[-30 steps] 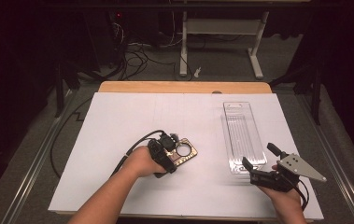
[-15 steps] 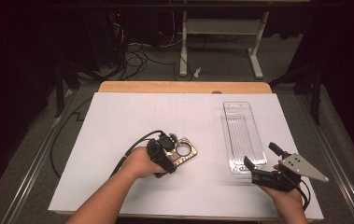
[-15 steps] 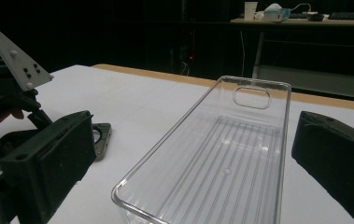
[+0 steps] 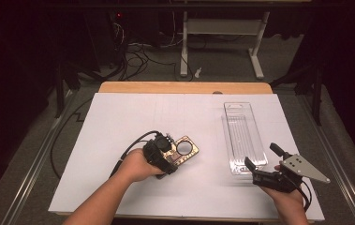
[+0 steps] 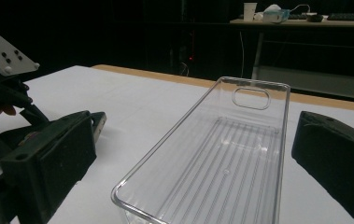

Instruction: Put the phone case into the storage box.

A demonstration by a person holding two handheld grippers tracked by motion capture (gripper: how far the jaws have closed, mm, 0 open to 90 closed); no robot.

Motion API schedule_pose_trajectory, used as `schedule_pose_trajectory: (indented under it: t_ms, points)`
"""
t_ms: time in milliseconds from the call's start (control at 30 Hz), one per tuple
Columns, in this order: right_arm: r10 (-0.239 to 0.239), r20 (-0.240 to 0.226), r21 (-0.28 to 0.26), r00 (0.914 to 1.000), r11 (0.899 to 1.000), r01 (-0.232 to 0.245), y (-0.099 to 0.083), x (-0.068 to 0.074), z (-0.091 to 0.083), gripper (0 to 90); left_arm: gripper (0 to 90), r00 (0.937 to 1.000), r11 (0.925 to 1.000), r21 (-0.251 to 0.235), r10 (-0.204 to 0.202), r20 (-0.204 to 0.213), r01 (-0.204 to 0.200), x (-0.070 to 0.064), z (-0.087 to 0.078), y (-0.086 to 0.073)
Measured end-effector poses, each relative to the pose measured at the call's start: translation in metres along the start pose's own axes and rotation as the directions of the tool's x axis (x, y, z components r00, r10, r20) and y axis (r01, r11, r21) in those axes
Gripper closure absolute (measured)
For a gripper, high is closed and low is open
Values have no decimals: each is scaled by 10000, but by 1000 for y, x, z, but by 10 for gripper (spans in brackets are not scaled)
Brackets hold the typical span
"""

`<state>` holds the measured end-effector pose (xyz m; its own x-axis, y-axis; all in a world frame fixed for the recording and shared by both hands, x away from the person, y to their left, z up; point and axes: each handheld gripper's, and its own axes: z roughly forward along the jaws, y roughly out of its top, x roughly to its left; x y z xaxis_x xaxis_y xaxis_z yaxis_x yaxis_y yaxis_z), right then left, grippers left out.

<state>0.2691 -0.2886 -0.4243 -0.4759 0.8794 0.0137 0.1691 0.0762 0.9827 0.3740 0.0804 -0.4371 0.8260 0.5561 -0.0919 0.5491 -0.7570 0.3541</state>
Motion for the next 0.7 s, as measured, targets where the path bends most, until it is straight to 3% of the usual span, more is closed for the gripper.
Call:
schedule_pose_trajectory:
  t_ms: [233,267,533,567,600,667,700]
  points:
    - [-27,-9,10,10000,10000,27,0,0,0,2,133,9999,9973,-728,-102,16,103,1,-8,-14]
    - [-36,-13,5,10000,10000,36,0,0,0,2,133,9999,9945,-1031,-157,48,161,2,-11,-20]
    - [-80,-15,28,10000,10000,80,0,1,1,3,133,9998,9847,-1732,-198,86,209,3,-17,-38]
    - [-92,-15,28,10000,10000,92,0,1,1,2,133,9997,9819,-1879,-230,92,243,3,-18,-41]
    - [-90,-17,26,10000,10000,90,0,1,1,2,133,9990,9746,-2204,-352,285,407,5,-18,-47]
    - [-86,-14,26,10000,10000,86,0,2,1,3,133,9986,9704,-2372,-384,359,459,5,-19,-50]
    - [-84,-13,31,10000,10000,84,0,2,1,3,133,9985,9629,-2651,-422,342,498,6,-20,-55]
